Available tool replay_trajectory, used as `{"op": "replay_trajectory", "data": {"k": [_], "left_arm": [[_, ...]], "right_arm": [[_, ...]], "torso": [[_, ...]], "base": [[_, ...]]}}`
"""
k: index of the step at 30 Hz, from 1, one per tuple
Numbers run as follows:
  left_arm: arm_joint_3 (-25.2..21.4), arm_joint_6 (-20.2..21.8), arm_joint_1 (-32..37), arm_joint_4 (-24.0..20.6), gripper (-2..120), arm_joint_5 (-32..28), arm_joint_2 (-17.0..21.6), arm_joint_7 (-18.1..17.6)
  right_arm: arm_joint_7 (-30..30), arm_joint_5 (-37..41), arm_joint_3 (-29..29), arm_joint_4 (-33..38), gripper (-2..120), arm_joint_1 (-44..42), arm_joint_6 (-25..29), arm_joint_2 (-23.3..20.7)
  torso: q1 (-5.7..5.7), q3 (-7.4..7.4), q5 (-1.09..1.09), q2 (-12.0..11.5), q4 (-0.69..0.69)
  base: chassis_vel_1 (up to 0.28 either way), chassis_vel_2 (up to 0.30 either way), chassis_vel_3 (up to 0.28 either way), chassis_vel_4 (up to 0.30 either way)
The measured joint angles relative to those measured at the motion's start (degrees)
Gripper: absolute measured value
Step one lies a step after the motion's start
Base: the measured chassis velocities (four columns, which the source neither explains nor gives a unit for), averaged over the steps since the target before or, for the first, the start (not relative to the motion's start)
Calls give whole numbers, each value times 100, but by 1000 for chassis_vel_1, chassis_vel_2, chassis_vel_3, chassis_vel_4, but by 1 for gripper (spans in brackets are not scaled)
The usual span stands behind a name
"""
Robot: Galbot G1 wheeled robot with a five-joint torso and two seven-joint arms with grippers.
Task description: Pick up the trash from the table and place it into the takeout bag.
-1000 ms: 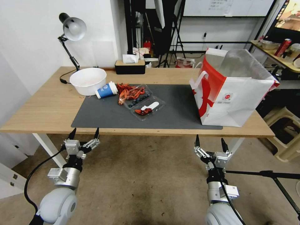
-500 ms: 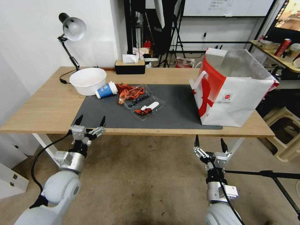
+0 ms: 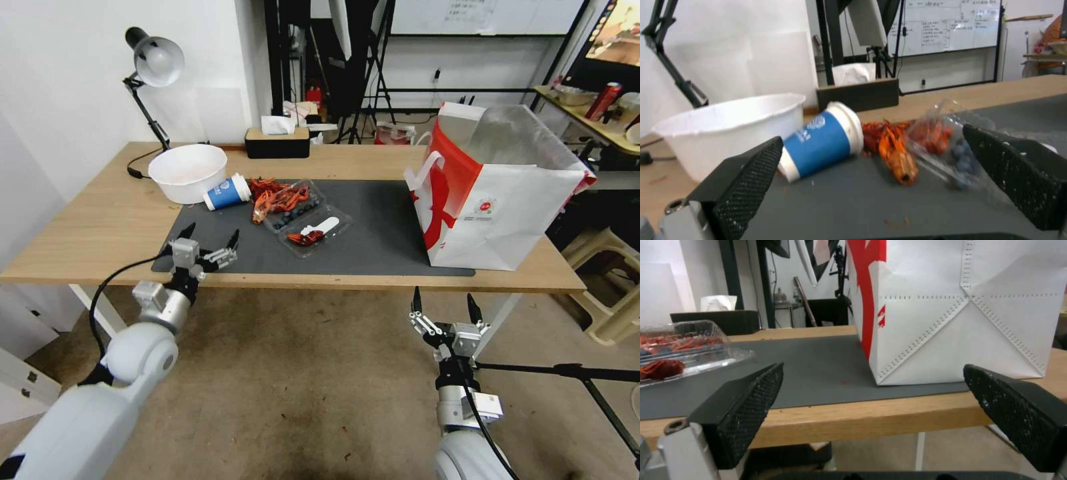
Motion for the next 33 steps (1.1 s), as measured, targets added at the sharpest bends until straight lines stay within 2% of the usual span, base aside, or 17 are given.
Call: {"op": "replay_trajectory", "data": {"k": [10, 13, 14, 17, 22, 26, 28, 33], "left_arm": [[352, 246, -827, 547, 100, -357, 289, 216], [605, 261, -1209, 938, 100, -452, 376, 411], [605, 261, -1209, 938, 100, -452, 376, 411], [945, 220, -1575, 1302, 100, -520, 456, 613], [1395, 194, -2041, 1663, 100, -609, 486, 767], [1573, 176, -2267, 1829, 100, -611, 494, 828], [1865, 155, -2567, 2069, 100, -613, 519, 900], [2188, 147, -2999, 2452, 100, -607, 546, 1127]], "right_arm": [[-2, -25, -47, -42, 100, 62, -13, 20], [-2, -43, -86, -62, 100, 99, -28, 31], [-2, -43, -86, -62, 100, 99, -28, 31], [-3, -48, -96, -66, 100, 119, -38, 34], [-3, -50, -96, -79, 100, 124, -41, 39], [-2, -51, -93, -82, 100, 125, -41, 42], [-3, -51, -83, -99, 100, 129, -41, 47], [-2, -51, -78, -116, 100, 154, -41, 75]], "torso": [[0, 0, -2, 0, 1], [0, 0, -3, 0, 0], [0, 0, -3, 0, 0], [0, 0, -3, 0, 1], [0, 1, -4, 0, 1], [0, 0, -1, 0, -1], [0, 0, -3, 0, 0], [0, 0, -3, 0, 1]], "base": [[0, 0, 0, 0], [0, 0, 0, 0], [0, 0, 0, 0], [0, 0, 0, 0], [0, 0, 0, 0], [0, 0, 0, 0], [0, 0, 0, 0], [0, 0, 0, 0]]}}
